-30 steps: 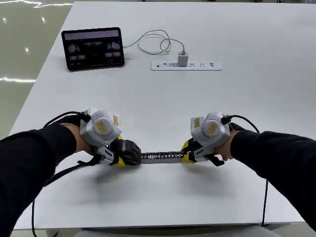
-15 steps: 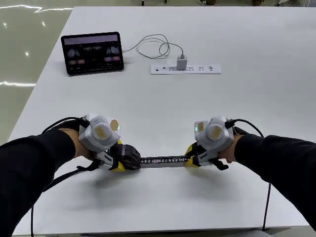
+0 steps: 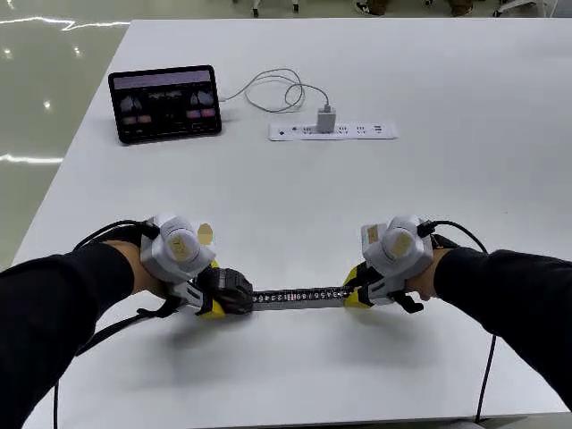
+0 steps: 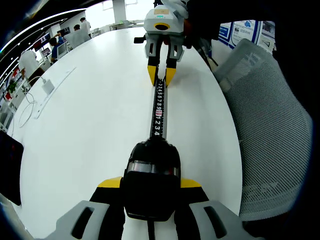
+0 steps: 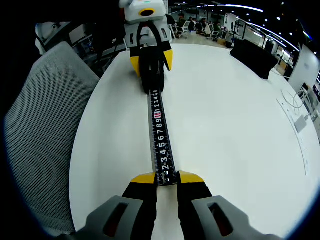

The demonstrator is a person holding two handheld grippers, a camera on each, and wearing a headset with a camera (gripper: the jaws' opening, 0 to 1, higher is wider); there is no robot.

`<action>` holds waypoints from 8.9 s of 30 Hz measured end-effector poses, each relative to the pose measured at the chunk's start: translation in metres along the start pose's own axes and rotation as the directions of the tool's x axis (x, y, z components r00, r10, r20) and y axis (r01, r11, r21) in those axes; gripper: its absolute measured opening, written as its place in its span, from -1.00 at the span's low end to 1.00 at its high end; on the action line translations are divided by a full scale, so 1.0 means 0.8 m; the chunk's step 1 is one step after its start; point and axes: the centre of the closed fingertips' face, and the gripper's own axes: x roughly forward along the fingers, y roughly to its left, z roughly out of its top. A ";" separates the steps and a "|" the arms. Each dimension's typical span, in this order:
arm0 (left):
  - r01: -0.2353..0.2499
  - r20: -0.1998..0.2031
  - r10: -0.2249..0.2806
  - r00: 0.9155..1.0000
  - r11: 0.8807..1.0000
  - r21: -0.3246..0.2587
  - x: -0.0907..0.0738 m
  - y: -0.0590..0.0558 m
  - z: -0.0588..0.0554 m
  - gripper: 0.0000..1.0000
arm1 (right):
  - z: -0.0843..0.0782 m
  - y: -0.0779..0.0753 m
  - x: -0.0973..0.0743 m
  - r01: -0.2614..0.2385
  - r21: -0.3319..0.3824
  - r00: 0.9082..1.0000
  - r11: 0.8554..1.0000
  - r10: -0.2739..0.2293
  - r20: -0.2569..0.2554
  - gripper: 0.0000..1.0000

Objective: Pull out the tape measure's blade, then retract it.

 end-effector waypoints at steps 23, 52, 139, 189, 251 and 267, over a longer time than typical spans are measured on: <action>-0.010 0.000 0.010 1.000 1.000 0.005 0.000 -0.001 0.000 -0.32 | -0.017 -0.004 -0.011 0.014 0.004 1.000 1.000 -0.014 -0.007 -0.80; -0.008 0.008 0.008 1.000 1.000 0.004 -0.002 -0.007 0.006 -0.32 | -0.039 -0.006 -0.027 0.028 0.023 0.999 0.999 -0.028 -0.022 -0.80; -0.011 0.027 0.011 1.000 1.000 -0.007 0.001 -0.003 0.004 -0.32 | -0.078 -0.010 -0.053 0.040 0.078 0.998 0.996 -0.037 -0.044 -0.80; -0.096 0.030 0.104 0.994 0.977 -0.189 -0.024 0.013 -0.009 0.77 | -0.091 -0.018 -0.063 0.109 0.115 0.987 0.987 -0.093 -0.133 -0.44; -0.271 0.180 0.525 0.832 0.667 -0.694 -0.127 -0.062 -0.093 1.00 | -0.148 0.091 -0.186 0.395 0.567 0.836 0.723 -0.538 0.103 1.00; -0.277 0.174 0.530 0.830 0.662 -0.696 -0.134 -0.065 -0.099 1.00 | -0.163 0.103 -0.213 0.422 0.577 0.818 0.699 -0.569 0.091 1.00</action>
